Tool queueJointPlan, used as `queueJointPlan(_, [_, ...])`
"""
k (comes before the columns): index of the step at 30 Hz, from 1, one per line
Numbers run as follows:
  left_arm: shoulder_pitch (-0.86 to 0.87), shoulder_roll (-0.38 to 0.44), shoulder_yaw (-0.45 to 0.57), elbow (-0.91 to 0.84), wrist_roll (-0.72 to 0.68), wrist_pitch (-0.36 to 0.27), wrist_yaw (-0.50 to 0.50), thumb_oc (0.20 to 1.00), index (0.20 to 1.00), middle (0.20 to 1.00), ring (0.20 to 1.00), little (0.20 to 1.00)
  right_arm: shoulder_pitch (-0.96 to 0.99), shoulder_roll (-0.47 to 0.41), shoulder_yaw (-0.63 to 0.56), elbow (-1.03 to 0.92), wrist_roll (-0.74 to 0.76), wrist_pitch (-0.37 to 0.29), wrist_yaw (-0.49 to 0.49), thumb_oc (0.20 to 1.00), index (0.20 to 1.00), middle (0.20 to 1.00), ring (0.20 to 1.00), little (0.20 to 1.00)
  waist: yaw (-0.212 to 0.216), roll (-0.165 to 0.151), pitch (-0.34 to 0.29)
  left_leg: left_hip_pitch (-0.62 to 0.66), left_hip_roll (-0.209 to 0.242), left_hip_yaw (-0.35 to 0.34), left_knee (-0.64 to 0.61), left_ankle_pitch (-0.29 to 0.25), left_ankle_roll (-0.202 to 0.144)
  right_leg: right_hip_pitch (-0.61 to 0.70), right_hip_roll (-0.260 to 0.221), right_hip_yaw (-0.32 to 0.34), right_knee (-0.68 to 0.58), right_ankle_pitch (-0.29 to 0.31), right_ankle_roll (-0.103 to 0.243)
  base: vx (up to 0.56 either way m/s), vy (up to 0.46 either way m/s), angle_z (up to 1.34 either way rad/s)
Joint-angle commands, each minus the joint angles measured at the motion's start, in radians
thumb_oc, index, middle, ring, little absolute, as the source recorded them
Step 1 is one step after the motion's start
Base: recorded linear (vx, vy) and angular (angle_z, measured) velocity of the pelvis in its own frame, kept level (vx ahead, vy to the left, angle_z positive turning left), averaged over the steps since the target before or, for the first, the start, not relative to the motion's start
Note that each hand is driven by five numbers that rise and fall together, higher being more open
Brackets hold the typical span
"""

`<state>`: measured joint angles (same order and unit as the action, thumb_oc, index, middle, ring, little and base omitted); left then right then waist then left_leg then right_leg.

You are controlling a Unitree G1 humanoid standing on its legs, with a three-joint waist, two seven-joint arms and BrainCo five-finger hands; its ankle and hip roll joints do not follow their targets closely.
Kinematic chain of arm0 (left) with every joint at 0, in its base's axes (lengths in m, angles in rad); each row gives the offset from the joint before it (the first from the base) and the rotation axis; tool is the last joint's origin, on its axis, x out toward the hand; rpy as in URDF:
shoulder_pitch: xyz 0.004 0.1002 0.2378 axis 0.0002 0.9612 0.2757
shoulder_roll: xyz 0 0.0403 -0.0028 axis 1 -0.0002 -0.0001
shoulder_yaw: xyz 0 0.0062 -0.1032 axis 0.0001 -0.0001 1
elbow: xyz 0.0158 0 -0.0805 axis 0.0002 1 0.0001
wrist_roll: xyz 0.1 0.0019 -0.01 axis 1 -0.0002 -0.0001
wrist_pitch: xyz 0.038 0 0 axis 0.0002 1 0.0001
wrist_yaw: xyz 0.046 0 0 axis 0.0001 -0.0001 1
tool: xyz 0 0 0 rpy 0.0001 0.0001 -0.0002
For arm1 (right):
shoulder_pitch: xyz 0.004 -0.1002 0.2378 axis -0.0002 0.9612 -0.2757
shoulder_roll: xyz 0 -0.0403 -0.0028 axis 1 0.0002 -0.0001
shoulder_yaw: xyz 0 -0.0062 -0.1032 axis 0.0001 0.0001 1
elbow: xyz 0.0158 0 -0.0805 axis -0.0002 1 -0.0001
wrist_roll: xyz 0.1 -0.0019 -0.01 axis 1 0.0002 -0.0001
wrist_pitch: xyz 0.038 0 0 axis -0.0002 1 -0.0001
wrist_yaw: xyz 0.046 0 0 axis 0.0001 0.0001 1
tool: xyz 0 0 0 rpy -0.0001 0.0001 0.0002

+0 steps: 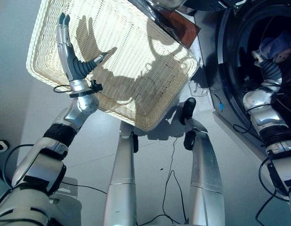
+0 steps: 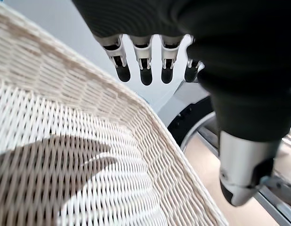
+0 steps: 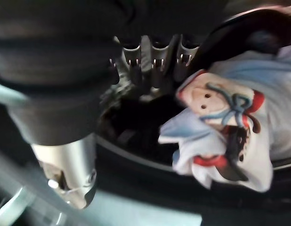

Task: Put the clothes into the washing machine.

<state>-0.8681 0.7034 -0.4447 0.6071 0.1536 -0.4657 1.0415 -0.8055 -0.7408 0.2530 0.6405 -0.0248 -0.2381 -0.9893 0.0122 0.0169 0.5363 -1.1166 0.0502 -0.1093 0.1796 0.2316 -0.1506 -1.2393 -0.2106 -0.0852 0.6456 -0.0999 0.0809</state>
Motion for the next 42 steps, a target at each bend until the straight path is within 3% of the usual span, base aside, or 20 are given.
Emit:
queueJointPlan(1, [-0.006,-0.043,0.079,-0.031,0.041,-0.010,0.003,1.000,1.000,1.000,1.000,1.000,0.014,-0.036,0.030,-0.055,-0.110,0.023,-0.025,1.000,1.000,1.000,1.000,1.000,-0.009,0.023,-0.016,-0.011,-0.047,0.067,0.173,-0.162,0.071,0.075,0.084,-0.028,-0.239,0.192,0.043,0.00,0.000,0.00])
queueJointPlan(10, [0.040,-0.064,0.090,-0.023,0.026,-0.007,-0.023,1.000,1.000,1.000,1.000,1.000,0.102,-0.026,0.073,-0.103,-0.252,0.031,-0.030,1.000,1.000,1.000,1.000,1.000,-0.025,0.013,-0.016,0.013,-0.042,0.079,0.179,-0.163,0.071,0.096,0.095,-0.017,-0.236,0.190,0.042,0.00,0.005,0.00])
queueJointPlan(17, [0.159,-0.112,0.112,0.014,-0.097,-0.022,-0.142,1.000,1.000,1.000,1.000,1.000,0.245,0.047,0.100,-0.138,-0.286,0.001,0.067,1.000,1.000,1.000,1.000,1.000,-0.044,-0.002,-0.016,0.134,-0.036,0.105,0.156,-0.172,0.078,0.205,0.110,-0.006,-0.272,0.195,0.041,-0.04,0.058,-0.04])
queueJointPlan(19, [0.214,-0.153,0.109,0.070,-0.213,-0.001,-0.299,1.000,1.000,1.000,1.000,1.000,0.284,0.091,0.146,-0.098,-0.284,-0.005,0.143,1.000,1.000,1.000,1.000,1.000,-0.043,-0.008,-0.016,0.233,-0.034,0.117,0.123,-0.171,0.076,0.299,0.099,-0.011,-0.303,0.198,0.045,-0.07,0.066,-0.12])
queueJointPlan(21, [0.251,-0.177,0.104,0.112,-0.248,0.018,-0.386,1.000,1.000,1.000,1.000,1.000,0.302,0.116,0.174,-0.064,-0.264,0.012,0.206,1.000,1.000,1.000,1.000,1.000,-0.040,-0.012,-0.016,0.300,-0.037,0.119,0.100,-0.169,0.076,0.370,0.090,-0.018,-0.327,0.200,0.047,-0.05,0.034,-0.14])
queueJointPlan(24, [0.293,-0.208,0.091,0.173,-0.276,0.034,-0.460,1.000,1.000,1.000,1.000,1.000,0.318,0.154,0.203,0.001,-0.268,0.010,0.251,1.000,1.000,1.000,1.000,1.000,-0.032,-0.015,-0.016,0.407,-0.033,0.123,0.062,-0.168,0.077,0.475,0.078,-0.023,-0.361,0.201,0.052,-0.03,0.026,-0.08])
queueJointPlan(27, [0.399,-0.257,0.081,0.290,-0.314,-0.018,-0.570,1.000,1.000,1.000,1.000,1.000,0.380,0.207,0.215,0.139,-0.248,-0.056,0.310,1.000,1.000,1.000,1.000,1.000,-0.009,-0.015,-0.016,0.610,-0.028,0.126,0.003,-0.176,0.079,0.671,0.056,-0.032,-0.418,0.198,0.064,0.02,0.001,0.02])
queueJointPlan(32, [0.495,-0.283,0.084,0.336,-0.306,-0.025,-0.654,1.000,1.000,1.000,1.000,1.000,0.453,0.237,0.200,0.211,-0.207,-0.088,0.398,1.000,1.000,1.000,1.000,1.000,0.016,-0.012,-0.016,0.793,-0.028,0.122,-0.068,-0.178,0.080,0.858,0.037,-0.040,-0.474,0.194,0.078,0.03,-0.015,0.06])
queueJointPlan(37, [0.625,-0.300,0.096,0.397,-0.205,-0.008,-0.706,1.000,1.000,1.000,1.000,1.000,0.582,0.287,0.169,0.288,-0.148,-0.098,0.559,1.000,1.000,1.000,1.000,1.000,0.032,-0.019,-0.136,0.949,-0.019,0.115,-0.167,-0.169,0.068,1.034,0.025,-0.060,-0.558,0.188,0.084,0.12,-0.048,0.08])
queueJointPlan(42, [0.708,-0.308,0.129,0.475,-0.182,0.013,-0.797,1.000,1.000,1.000,1.000,1.000,0.652,0.346,0.103,0.452,-0.011,-0.035,0.750,1.000,1.000,1.000,1.000,1.000,0.034,-0.023,-0.252,1.049,-0.005,0.119,-0.214,-0.165,0.063,1.146,0.022,-0.069,-0.603,0.184,0.085,0.22,-0.040,0.09])
